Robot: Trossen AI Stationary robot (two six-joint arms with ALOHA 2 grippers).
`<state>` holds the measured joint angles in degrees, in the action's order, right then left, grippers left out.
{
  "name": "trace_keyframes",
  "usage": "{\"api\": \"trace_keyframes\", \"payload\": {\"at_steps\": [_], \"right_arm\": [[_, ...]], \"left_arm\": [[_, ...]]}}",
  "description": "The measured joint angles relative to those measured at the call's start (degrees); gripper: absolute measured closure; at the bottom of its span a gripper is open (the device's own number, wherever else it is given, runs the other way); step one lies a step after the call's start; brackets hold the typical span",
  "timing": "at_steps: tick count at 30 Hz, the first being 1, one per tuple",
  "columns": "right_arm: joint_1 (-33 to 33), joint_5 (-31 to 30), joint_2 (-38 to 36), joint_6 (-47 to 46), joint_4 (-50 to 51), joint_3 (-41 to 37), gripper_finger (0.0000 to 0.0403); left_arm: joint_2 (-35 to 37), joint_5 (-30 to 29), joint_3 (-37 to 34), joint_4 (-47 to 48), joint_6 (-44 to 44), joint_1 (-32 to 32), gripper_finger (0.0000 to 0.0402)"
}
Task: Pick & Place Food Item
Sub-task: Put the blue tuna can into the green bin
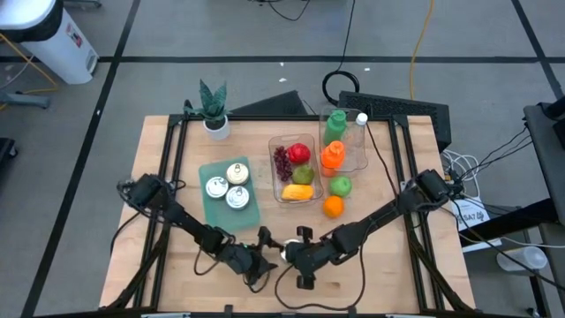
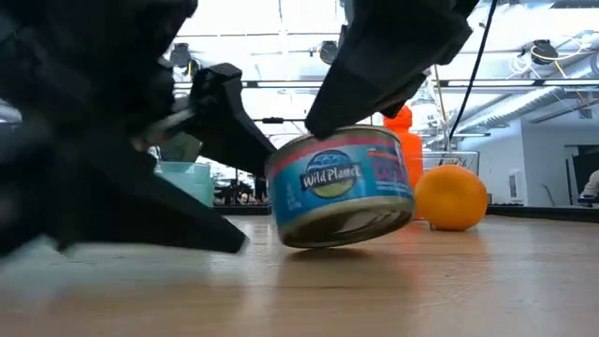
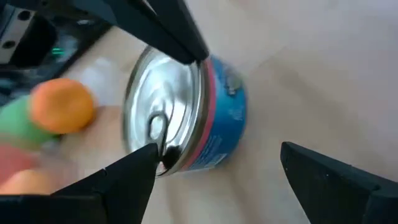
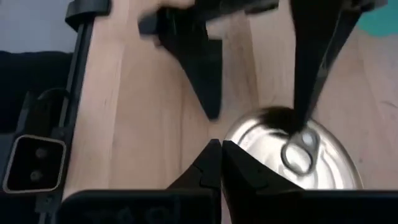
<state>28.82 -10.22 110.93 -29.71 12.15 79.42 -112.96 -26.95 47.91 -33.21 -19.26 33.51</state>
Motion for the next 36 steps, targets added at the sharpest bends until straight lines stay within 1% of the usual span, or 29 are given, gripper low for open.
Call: {"api": "trace_keyframes", "payload": {"at_steps": [3, 6, 10, 15, 19, 22, 25, 26, 28, 29, 31, 34, 36], "right_arm": [[-0.69, 0.05, 0.0, -0.26, -0.34, 0.0, 0.0403], [-1.18, 0.98, -0.54, -0.81, -0.39, 0.0, 0.0403], [-1.78, 1.42, -0.63, -1.32, -1.02, 0.24, 0.0402], [-1.85, 2.19, -0.63, -1.4, -1.32, 0.24, 0.0402], [-1.85, 2.78, -0.63, -1.99, -1.1, 0.24, 0.0402], [-1.71, 2.98, -0.78, -1.1, -0.18, 0.24, 0.0402], [-0.53, 2.1, -2.66, -0.64, 5.21, 0.24, 0.0402], [0.16, 0.46, -3.54, -1.46, 7.28, 0.27, 0.0402], [2.23, -4.83, -5.68, -3.9, 13.66, 0.28, 0.0402], [3.32, -7.26, -6.68, -5.59, 16.68, 0.26, 0.0402], [5.75, -11.97, -8.51, -9.65, 21.38, 0.26, 0.0402], [9.69, -18.55, -9.52, -18.18, 28.44, 0.27, 0.0403], [11.64, -19.8, -9.33, -25.77, 33.24, 0.18, 0.0403]], "left_arm": [[-3.21, -7.43, 2.97, -0.61, -3.12, 0.4, 0.005], [-5.49, -11.14, 6.17, -0.65, -5.56, 0.25, 0.005], [-6.76, -11.84, 9.64, 1.67, -5.88, -1.3, 0.005], [-7.02, -11.73, 11.4, 3.52, -0.55, -3.64, 0.005], [-6.98, -7.84, 11.6, 4.13, 3.74, -5.58, 0.005], [-6.98, -7.48, 11.6, 5.28, 6.22, -6.16, 0.0053], [-6.94, -5.35, 11.6, 8.05, 7.92, -6.19, 0.0064], [-6.93, -5.04, 11.6, 8.69, 9.28, -6.04, 0.0069], [-6.35, -3.27, 11.6, 10.6, 11.69, -5.98, 0.0078], [-6.21, -1.64, 11.62, 11.14, 13.09, -6.0, 0.0082], [-5.78, -0.15, 11.64, 12.25, 15.73, -6.09, 0.0089], [-5.04, 3.64, 11.64, 12.5, 19.17, -6.75, 0.009], [-4.45, 5.0, 11.6, 12.86, 21.14, -7.23, 0.0085]]}}
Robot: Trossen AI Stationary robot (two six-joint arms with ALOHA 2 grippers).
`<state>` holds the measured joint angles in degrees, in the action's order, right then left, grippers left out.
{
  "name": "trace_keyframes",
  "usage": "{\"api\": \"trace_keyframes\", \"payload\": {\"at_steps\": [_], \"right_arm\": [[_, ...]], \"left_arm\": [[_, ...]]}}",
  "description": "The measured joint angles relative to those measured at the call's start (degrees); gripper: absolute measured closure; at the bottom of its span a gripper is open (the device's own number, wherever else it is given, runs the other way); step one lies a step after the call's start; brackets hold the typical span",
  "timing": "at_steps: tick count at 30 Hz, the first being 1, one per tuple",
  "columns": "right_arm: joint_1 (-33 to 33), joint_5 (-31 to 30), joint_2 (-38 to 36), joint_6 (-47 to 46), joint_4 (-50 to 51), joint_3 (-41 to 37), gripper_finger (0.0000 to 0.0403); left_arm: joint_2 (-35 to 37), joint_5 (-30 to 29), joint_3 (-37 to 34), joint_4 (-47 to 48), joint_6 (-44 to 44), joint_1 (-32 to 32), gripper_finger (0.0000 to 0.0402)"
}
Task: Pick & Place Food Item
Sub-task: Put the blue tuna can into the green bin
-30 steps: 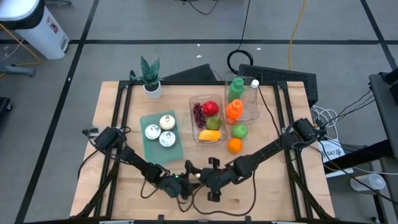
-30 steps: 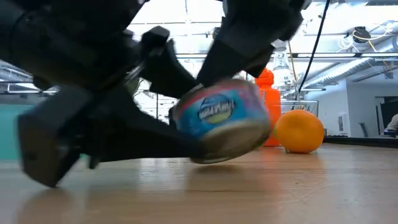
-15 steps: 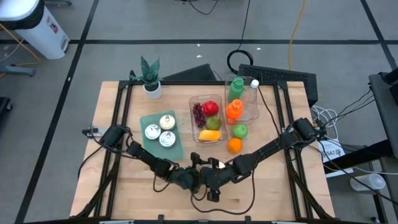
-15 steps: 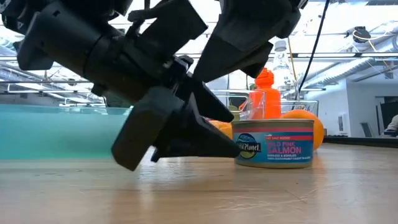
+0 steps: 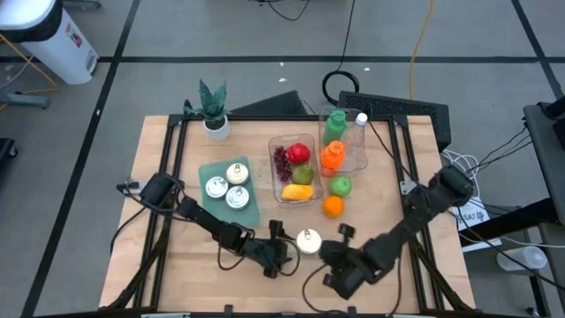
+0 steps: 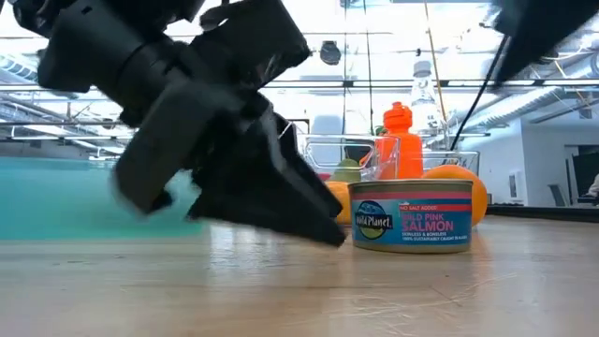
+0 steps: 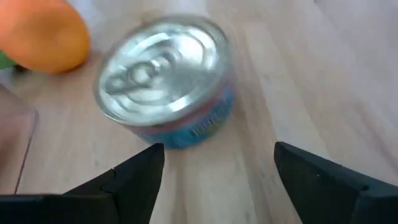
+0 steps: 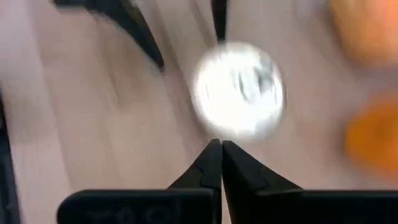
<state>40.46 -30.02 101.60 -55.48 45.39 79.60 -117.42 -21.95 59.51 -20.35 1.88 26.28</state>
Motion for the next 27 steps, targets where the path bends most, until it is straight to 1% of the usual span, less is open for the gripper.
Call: {"api": "trace_keyframes", "payload": {"at_steps": [1, 4, 6, 8, 12, 15, 17, 22, 27], "right_arm": [[0.75, 0.4, 0.0, -4.12, 1.77, -0.58, 0.0403], [1.73, 1.67, 0.59, -13.19, 1.55, -4.07, 0.0403], [1.96, 1.6, 0.88, -16.73, 0.04, -7.54, 0.0403], [1.42, 1.55, 0.69, -18.05, -4.47, -11.73, 0.0403], [-0.66, 1.67, 0.81, -14.65, -19.26, -20.71, 0.0403], [-2.46, 0.5, 0.47, -10.9, -29.55, -26.17, 0.0403], [-3.59, -0.34, 0.43, -8.04, -34.51, -28.42, 0.0403], [-5.76, -0.68, 0.55, -1.73, -38.19, -29.32, 0.0403], [-7.47, -1.25, 0.87, 7.51, -43.69, -29.54, 0.0403]], "left_arm": [[0.29, 0.31, 0.0, -0.42, 1.33, -0.38, 0.0081], [0.78, 1.77, 0.02, -0.75, 4.16, -1.44, 0.0062], [0.78, 2.64, 0.02, -0.72, 5.75, -2.03, 0.0048], [0.78, 2.69, 0.02, -0.67, 6.98, -2.54, 0.0033], [0.78, 6.04, 0.02, -0.75, 8.32, -3.25, 0.0006], [0.78, 6.69, 0.02, -0.8, 9.28, -3.66, 0.0009], [0.78, 6.75, 0.02, -0.8, 9.47, -3.83, 0.0014], [0.38, 6.75, 0.02, -1.83, 9.43, -4.55, 0.0009], [0.37, 6.68, 0.02, -2.44, 9.5, -5.73, 0.0003]]}}
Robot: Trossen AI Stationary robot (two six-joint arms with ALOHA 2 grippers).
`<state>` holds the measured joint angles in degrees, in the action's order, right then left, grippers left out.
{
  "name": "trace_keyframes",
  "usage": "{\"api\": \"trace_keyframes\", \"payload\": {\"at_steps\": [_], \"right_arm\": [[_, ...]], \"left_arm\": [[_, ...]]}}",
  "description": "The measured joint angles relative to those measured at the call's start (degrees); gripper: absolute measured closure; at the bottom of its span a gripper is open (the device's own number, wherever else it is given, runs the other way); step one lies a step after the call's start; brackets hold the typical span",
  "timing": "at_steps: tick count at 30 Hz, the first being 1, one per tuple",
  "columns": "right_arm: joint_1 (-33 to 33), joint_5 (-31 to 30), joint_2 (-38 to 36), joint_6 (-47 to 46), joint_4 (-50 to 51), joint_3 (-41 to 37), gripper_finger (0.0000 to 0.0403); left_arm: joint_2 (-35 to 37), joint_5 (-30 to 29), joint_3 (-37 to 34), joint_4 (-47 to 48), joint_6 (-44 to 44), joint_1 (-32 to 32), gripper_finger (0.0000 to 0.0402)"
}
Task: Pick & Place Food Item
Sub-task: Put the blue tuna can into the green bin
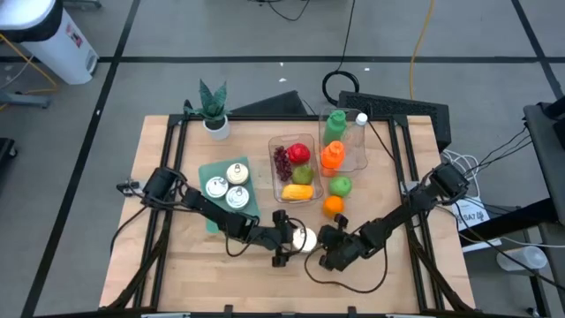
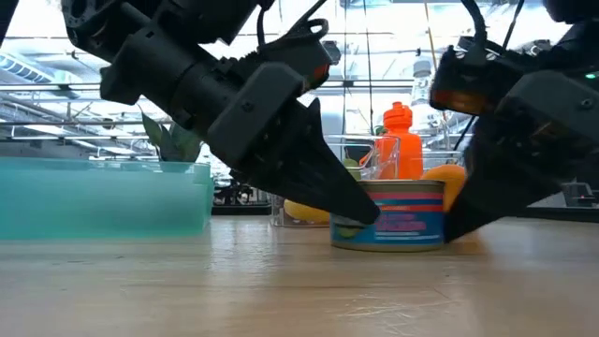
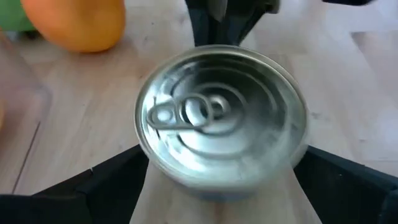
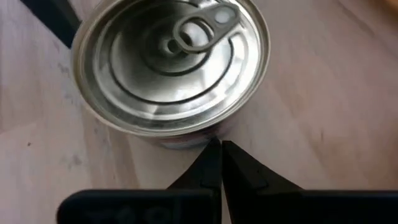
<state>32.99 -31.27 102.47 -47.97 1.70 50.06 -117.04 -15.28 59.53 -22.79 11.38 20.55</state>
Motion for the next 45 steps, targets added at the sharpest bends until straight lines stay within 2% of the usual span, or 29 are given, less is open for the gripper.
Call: {"api": "trace_keyframes", "payload": {"at_steps": [7, 31, 35, 42, 45], "right_arm": [[-1.0, 2.3, 0.14, 9.74, -6.89, -0.22, 0.0403], [-0.98, 9.27, 0.09, 20.45, -9.07, 0.81, 0.0403], [-0.98, 10.65, 0.07, 21.86, -6.51, 2.34, 0.0403], [-1.12, 11.4, 0.03, 22.97, 4.52, 7.83, 0.0403], [-1.51, 12.32, 0.03, 21.9, 6.13, 8.81, 0.0403]], "left_arm": [[-0.35, 2.95, -0.07, 0.37, 1.2, -0.86, 0.0013], [-2.15, 5.45, -0.13, -5.71, -1.64, 0.44, 0.0013], [-2.05, 4.99, -0.13, -8.87, -2.51, 0.8, 0.0013], [-1.98, 4.93, -0.09, -9.03, -2.71, 0.86, 0.0013], [-1.98, 4.8, -0.09, -9.09, -2.69, 0.84, 0.0013]]}}
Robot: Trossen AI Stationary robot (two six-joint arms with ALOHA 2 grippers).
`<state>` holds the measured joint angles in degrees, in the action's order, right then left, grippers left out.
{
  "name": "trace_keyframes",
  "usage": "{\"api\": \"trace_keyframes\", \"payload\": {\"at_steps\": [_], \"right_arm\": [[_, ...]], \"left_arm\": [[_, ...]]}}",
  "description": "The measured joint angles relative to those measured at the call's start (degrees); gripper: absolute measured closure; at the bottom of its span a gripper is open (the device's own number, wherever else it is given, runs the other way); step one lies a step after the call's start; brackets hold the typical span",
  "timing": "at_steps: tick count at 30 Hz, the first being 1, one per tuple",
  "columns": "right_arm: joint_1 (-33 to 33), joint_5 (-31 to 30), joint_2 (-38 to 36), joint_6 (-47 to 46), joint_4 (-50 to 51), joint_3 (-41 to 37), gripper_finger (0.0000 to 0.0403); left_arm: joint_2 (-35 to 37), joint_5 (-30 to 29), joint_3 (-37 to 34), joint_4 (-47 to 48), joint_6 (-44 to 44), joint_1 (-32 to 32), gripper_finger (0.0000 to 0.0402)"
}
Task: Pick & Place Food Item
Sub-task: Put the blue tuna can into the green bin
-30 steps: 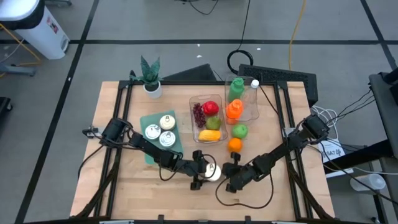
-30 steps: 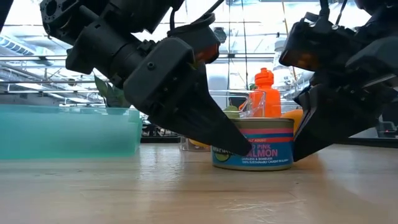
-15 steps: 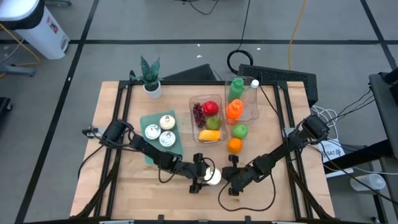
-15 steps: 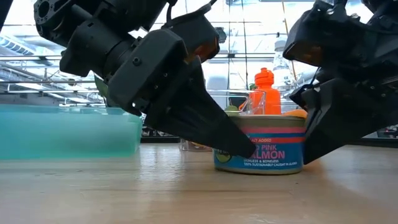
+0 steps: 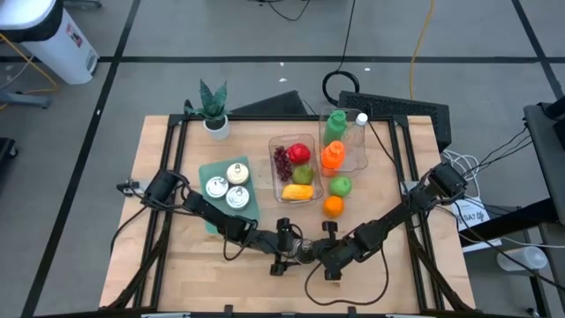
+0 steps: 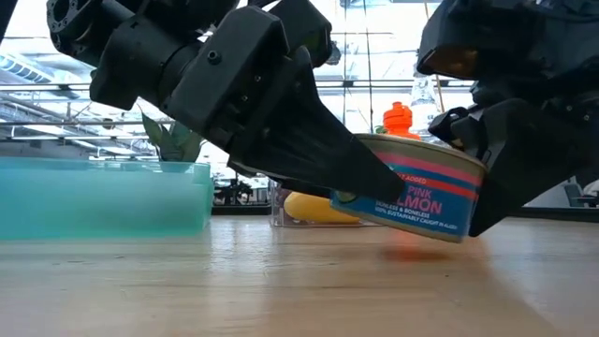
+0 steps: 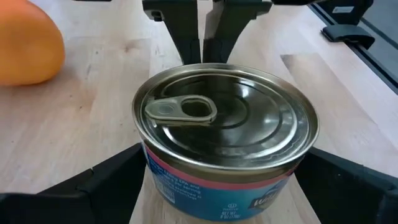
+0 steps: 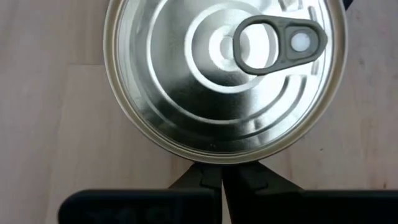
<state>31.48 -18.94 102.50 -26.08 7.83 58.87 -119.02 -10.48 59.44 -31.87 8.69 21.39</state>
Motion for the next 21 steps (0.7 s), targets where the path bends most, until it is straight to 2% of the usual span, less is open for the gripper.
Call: {"api": "trace_keyframes", "payload": {"at_steps": [7, 12, 21], "right_arm": [[-0.19, 0.38, -0.13, -0.05, 0.41, 0.06, 0.0403], [-0.21, 0.38, -0.13, -0.05, 0.73, 0.06, 0.0403], [-0.81, 1.4, 1.49, -0.91, 0.15, 0.11, 0.0403]], "left_arm": [[-0.07, 1.06, 0.02, -1.56, 0.07, -0.09, 0.0014], [-0.09, 0.74, 1.3, 0.69, -1.71, 0.14, 0.0014], [-0.17, -0.13, 7.46, 14.14, -4.53, 0.22, 0.0014]]}}
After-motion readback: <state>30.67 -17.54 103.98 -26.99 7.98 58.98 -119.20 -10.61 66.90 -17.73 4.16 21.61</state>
